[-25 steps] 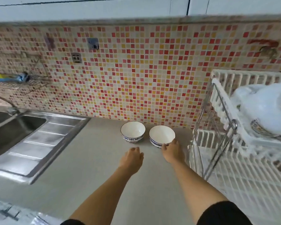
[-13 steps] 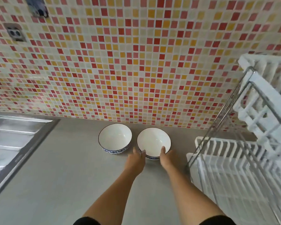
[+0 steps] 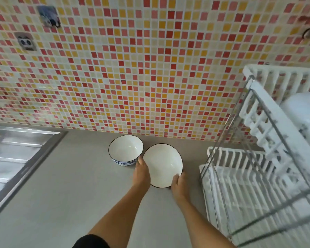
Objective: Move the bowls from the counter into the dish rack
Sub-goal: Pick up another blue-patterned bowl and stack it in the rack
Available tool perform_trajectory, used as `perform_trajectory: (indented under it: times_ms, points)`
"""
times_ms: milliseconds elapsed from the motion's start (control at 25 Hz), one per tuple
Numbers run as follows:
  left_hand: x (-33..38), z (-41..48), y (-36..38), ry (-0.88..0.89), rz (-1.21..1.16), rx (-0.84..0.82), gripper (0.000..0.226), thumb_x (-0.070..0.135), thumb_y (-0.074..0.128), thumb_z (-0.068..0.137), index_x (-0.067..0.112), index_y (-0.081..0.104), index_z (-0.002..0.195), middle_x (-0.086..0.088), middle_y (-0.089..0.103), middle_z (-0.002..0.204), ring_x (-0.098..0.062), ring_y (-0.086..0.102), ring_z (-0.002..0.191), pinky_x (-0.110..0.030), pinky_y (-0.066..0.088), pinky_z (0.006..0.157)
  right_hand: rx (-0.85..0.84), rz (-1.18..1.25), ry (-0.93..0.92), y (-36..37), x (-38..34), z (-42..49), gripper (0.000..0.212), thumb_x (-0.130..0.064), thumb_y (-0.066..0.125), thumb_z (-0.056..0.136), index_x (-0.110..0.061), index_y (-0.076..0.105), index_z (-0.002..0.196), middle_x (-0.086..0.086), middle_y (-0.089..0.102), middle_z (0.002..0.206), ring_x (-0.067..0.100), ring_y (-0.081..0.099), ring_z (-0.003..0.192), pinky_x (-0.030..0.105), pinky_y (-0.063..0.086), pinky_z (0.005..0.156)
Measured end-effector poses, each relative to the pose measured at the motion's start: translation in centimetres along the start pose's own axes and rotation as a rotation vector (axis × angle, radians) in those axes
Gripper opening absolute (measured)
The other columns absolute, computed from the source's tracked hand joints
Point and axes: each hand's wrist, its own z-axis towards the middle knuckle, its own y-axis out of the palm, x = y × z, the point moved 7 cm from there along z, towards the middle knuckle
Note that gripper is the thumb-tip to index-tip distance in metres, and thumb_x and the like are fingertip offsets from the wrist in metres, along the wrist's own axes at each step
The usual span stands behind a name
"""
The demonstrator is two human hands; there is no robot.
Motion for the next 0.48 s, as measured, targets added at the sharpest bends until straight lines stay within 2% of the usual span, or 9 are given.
perform_trajectory:
  times_ms: [40,80,160,240,320,400,480]
  points:
    - [-0.1,-1.1,-1.2,0.024,0.01,0.042,0.062,-0.011,0.035,0.089,0.005,0.016,0.145,-0.02,0.046,0.14,-0.035,0.053,0.122,-0.04,0.045,0.099,-0.029,0.037,-0.037,0.0,-0.4,-1.1,0.025,-0.009,0.033,0.097,0.001,0.046,0.116,0.011,0.056,0.103,0.025,0.057,0.09,0.026,0.053,0.063]
    - [-0.3,-2.4,-2.4,0.046,0.002,0.083,0.062,-0.012,0.035,0.088,0.006,0.018,0.144,-0.021,0.049,0.136,-0.037,0.055,0.118,-0.041,0.046,0.095,-0.037,0.06,-0.087,-0.2,-1.1,-2.2,0.027,-0.01,0.033,0.097,-0.003,0.044,0.122,0.011,0.057,0.111,0.027,0.059,0.097,0.033,0.058,0.07]
    - [-0.6,-6.1,-5.0,0.079,-0.087,0.163,0.059,-0.009,0.034,0.089,0.01,0.021,0.144,-0.022,0.055,0.128,-0.038,0.058,0.108,-0.043,0.049,0.089,-0.038,0.071,-0.174,-1.2,-2.9,-5.2,0.032,-0.013,0.035,0.097,-0.008,0.04,0.128,0.013,0.057,0.121,0.029,0.059,0.106,0.044,0.058,0.081]
    - [-1.1,-10.1,-7.6,0.109,-0.215,0.251,0.056,-0.007,0.035,0.091,0.013,0.025,0.142,-0.021,0.057,0.121,-0.035,0.058,0.099,-0.043,0.052,0.083,-0.071,0.068,-0.218,-2.8,-5.1,-8.9,0.034,-0.019,0.038,0.097,-0.01,0.037,0.13,0.013,0.058,0.123,0.029,0.059,0.107,0.041,0.056,0.083]
    - [-1.6,-14.0,-10.0,0.164,-0.353,0.314,0.052,-0.004,0.036,0.091,0.016,0.028,0.139,-0.018,0.057,0.122,-0.032,0.056,0.098,-0.037,0.05,0.079,-0.135,0.082,-0.236,-4.7,-7.5,-12.7,0.035,-0.036,0.038,0.097,-0.014,0.036,0.124,0.01,0.059,0.119,0.027,0.06,0.101,0.034,0.053,0.075]
    - [-1.6,-17.5,-12.0,0.243,-0.534,0.319,0.041,0.007,0.037,0.095,0.02,0.031,0.134,-0.013,0.056,0.124,-0.029,0.056,0.1,-0.04,0.051,0.083,-0.208,0.146,-0.243,-6.7,-10.1,-16.1,0.043,-0.057,0.027,0.091,-0.02,0.032,0.114,0.009,0.058,0.111,0.03,0.059,0.098,0.039,0.054,0.078]
    - [-1.1,-20.8,-13.6,0.295,-0.768,0.287,0.028,0.031,0.035,0.099,0.026,0.034,0.127,-0.008,0.051,0.126,-0.029,0.053,0.111,-0.051,0.048,0.096,-0.252,0.231,-0.295,-8.5,-12.6,-19.0,0.056,-0.064,0.017,0.087,-0.02,0.028,0.12,0.016,0.05,0.123,0.034,0.054,0.11,0.051,0.047,0.097]
